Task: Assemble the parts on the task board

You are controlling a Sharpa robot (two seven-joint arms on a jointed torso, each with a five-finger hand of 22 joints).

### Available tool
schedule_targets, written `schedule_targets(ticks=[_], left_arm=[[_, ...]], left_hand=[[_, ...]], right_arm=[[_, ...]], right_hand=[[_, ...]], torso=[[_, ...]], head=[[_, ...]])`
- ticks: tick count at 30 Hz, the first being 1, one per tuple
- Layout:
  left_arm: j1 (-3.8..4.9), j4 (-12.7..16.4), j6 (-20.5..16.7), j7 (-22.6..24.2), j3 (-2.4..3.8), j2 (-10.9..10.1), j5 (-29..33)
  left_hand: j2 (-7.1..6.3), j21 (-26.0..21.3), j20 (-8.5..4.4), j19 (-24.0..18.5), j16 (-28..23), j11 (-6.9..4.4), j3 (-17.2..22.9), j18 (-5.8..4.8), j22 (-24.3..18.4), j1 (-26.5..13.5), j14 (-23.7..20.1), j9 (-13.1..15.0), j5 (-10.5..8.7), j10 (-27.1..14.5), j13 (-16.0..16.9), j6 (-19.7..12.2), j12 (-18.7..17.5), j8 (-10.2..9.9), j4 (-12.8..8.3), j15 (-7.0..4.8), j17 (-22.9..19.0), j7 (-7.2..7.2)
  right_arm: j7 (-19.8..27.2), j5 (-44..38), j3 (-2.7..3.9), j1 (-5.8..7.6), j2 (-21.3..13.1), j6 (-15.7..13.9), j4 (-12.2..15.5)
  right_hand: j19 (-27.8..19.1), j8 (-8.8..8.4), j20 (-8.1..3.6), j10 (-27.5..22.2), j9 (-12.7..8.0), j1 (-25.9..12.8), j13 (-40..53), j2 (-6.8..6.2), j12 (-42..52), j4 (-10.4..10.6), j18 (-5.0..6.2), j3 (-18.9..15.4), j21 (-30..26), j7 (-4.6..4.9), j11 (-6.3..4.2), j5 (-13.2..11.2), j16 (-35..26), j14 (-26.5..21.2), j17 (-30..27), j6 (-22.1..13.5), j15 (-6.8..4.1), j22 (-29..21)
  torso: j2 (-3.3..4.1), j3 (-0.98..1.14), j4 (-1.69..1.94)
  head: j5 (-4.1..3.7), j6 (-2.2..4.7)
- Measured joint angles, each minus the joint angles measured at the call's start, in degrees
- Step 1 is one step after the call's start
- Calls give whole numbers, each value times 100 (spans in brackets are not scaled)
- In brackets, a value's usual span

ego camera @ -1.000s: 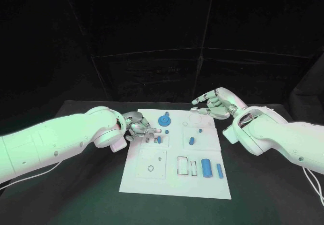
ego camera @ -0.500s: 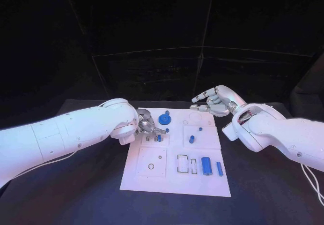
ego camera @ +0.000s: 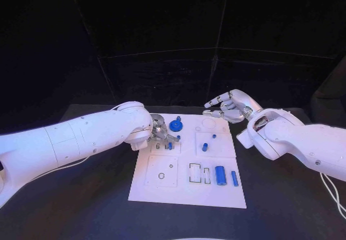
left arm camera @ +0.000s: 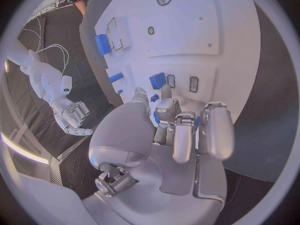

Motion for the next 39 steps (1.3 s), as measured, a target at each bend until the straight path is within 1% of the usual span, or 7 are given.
schedule_targets(ticks=[11,18,25,28,34,38,39], left_arm=[[9,-75,157,-53,-8,90,-73],[10,-86,235,-83,-15,132,-99],[11,-81,269,-100,-18,139,-135],[11,-76,278,-104,-19,142,-149],[12,-63,285,-105,-20,149,-166],[13,-53,286,-105,-20,149,-172],[13,-50,284,-104,-20,149,-173]], left_hand=[[57,22,0,0,0,0,-15,0,24,57,0,65,0,0,-1,-49,21,51,-16,0,-1,-8],[175,21,0,-1,0,1,49,1,32,255,0,153,0,0,-1,-111,21,133,-112,0,-1,13],[153,21,1,-1,0,1,54,1,31,277,0,164,0,0,-1,-111,21,155,-117,0,-1,14],[176,21,1,-1,0,1,69,1,25,299,0,175,0,0,-1,-123,21,157,-131,1,-1,1],[235,21,1,-1,0,1,215,1,14,545,0,236,0,0,-1,-135,21,200,-277,1,-1,-7],[308,21,2,-2,0,-20,402,1,10,805,21,276,0,21,-2,-174,56,245,-464,-21,-2,-27],[361,21,2,-2,0,-23,501,1,9,935,-1,282,0,23,-2,-195,56,245,-559,-42,-1,-47]], right_arm=[[-9,-11,0,1,2,22,-29],[-19,-17,0,1,9,38,-48],[-31,-21,0,1,6,51,-63],[-36,-22,0,2,13,56,-73],[-44,-25,0,2,29,67,-89],[-49,-26,0,2,39,75,-100],[-49,-26,0,2,42,76,-102]], right_hand=[[0,0,0,0,0,0,0,0,0,-16,0,-16,0,0,0,28,0,0,-1,0,0,0],[0,0,0,-22,0,0,0,0,0,-16,0,-15,0,0,-22,28,0,0,-1,0,0,0],[0,0,0,-22,-5,0,0,0,0,-16,1,-15,0,0,-22,62,0,0,-1,0,0,0],[0,0,0,-22,-4,0,0,0,0,-16,0,-15,0,0,-22,62,0,0,-1,0,1,0],[0,0,0,-22,-4,23,0,22,-22,-16,1,-15,0,0,-21,62,0,0,-2,0,1,0],[0,0,0,-22,-4,23,0,22,-22,-16,0,-15,-20,0,-21,94,0,0,-2,0,1,0],[0,0,0,-21,-4,23,0,22,-22,-16,0,-15,-21,0,-21,94,0,0,-2,0,1,0]], torso=[[3,-7,9],[4,-10,12],[6,-12,15],[7,-12,19],[7,-12,20],[8,-11,20],[8,-11,20]], head=[[2,-23],[-7,-36],[-10,-47],[-14,-47],[-15,-51],[-16,-61],[-16,-62]])
